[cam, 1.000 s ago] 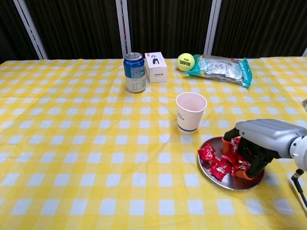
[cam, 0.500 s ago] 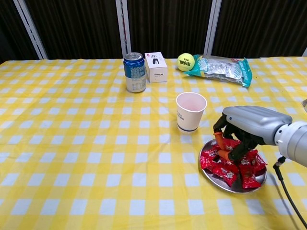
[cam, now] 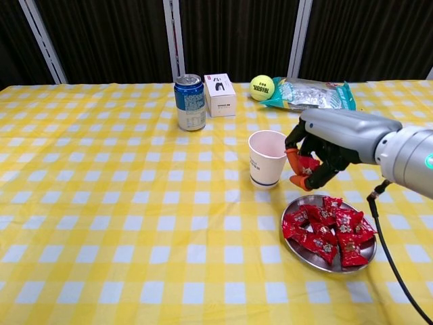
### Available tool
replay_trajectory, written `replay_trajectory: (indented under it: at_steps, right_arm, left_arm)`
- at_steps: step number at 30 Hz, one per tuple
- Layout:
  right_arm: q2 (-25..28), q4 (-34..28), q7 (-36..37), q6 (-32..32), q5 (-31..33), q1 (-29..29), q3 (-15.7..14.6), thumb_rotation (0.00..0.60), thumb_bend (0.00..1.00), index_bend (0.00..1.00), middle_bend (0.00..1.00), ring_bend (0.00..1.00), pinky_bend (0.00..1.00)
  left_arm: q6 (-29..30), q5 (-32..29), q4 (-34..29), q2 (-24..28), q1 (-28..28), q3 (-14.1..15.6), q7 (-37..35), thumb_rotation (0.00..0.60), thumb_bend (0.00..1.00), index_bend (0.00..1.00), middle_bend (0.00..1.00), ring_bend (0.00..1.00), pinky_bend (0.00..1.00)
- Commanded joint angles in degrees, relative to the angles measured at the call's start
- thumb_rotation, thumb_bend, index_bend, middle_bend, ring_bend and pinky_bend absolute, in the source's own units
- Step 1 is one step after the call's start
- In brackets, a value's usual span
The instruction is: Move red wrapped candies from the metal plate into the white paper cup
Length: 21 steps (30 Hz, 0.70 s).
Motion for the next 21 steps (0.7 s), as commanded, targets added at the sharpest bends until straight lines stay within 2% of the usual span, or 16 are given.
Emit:
replay_trajectory:
  at_steps: [1,9,15,21]
  right_arm:
    - [0.94,-1.24,-0.97,0.01,1.6,1.26,2.09,0.6,0.45,0.67,0.8,0.84,0.93]
    - [0.19,0.69,-2.94,-2.08,7.17,5.72,7.05,0.6,0.45,0.67,0.8,0.84,0.93]
    - [-2.23,5.32,-3.6,-3.99,11.02,9.07,8.86,0.6,0.45,0.67,0.8,0.84,0.93]
    - [-4.11,9.56,-3.55,-5.27,13.1,11.3,9.4,0.6,0.45,0.65,0.8,0.84,0.93]
  left_arm:
    - [-0.02,-0.02,-0.03,0.04,0.0,-0.01,-0.06,0.6,0.0,0.0,0.0,0.0,0.0]
    - [-0.38,-0.34,-0.12,0.15,-0.14,-0.09,-0.32,0.6,0.0,0.0,0.0,0.0,0.0]
    - [-1.12,-1.02,-0.37,0.44,-0.33,-0.16,-0.64,0.6,0.0,0.0,0.0,0.0,0.0]
    - [-1.6,-1.32,-0.6,0.69,-0.48,-0.15,-0.95,0.6,0.0,0.0,0.0,0.0,0.0]
